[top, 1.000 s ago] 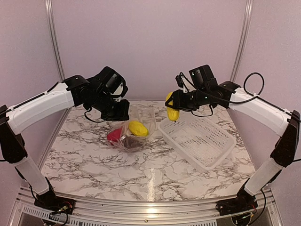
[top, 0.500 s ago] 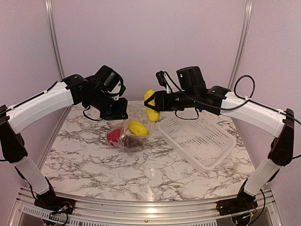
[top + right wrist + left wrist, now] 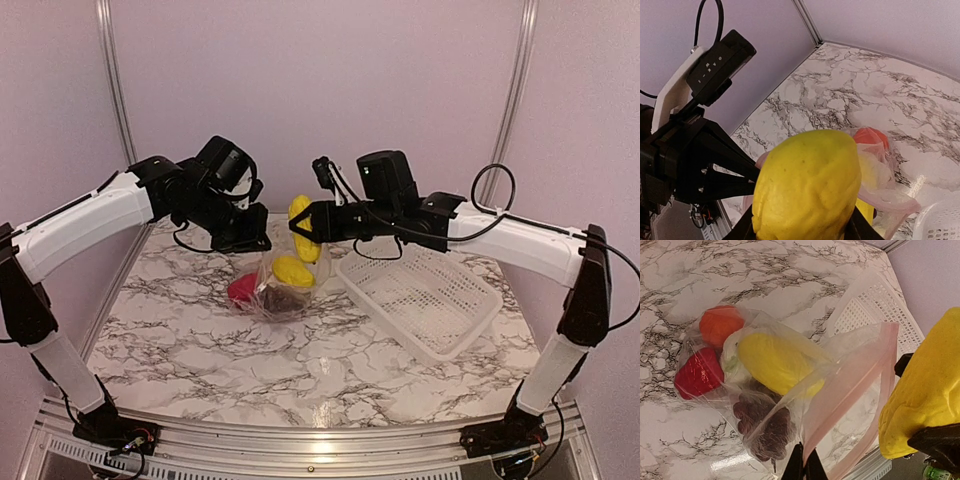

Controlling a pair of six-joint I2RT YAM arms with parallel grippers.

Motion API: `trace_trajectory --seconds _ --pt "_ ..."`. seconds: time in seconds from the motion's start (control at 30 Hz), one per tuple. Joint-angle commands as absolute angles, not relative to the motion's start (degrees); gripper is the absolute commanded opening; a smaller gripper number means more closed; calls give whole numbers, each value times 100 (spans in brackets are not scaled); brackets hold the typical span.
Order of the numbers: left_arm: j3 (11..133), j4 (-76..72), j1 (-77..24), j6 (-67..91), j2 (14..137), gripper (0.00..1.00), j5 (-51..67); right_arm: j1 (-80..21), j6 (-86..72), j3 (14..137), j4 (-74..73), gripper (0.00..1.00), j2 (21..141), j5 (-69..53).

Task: Place the food in the zip-top bag and seal the zipper
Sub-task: Place the fake fruit in the zipper food storage bag, then pass from the left arm to the right

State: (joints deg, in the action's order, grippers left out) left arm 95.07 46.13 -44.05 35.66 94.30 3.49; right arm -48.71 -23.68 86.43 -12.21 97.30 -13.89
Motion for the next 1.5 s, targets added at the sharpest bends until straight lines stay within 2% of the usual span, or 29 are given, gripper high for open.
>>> trace_trajectory --seconds 0.0,0.27,0.37,0.57,0.8,1.1,1.47 --pt "9466 4416 -4317 3700 9155 0 492 -5055 -2094 8768 -1174 46 9959 -1370" --pt "9368 4388 -4245 3718 9110 0 516 -5071 -1555 9532 -2402 60 10241 -1503" --pt "9339 4370 -4219 3717 9135 0 544 -5070 -1256 9878 -2935 61 10249 -1684" --pt "9347 4348 -4167 3621 9173 0 575 -5067 -332 9665 -3248 57 9790 -2304" --pt "9423 4344 -4029 3365 9187 0 765 -5070 306 9367 -3804 42 9710 -2228" --pt "9617 4261 -3938 3093 9369 0 1404 -5076 782 9263 -4072 43 9821 -2309" --pt "9763 4237 -3929 3086 9444 0 1491 -5125 1292 9425 -4238 43 10151 -1930"
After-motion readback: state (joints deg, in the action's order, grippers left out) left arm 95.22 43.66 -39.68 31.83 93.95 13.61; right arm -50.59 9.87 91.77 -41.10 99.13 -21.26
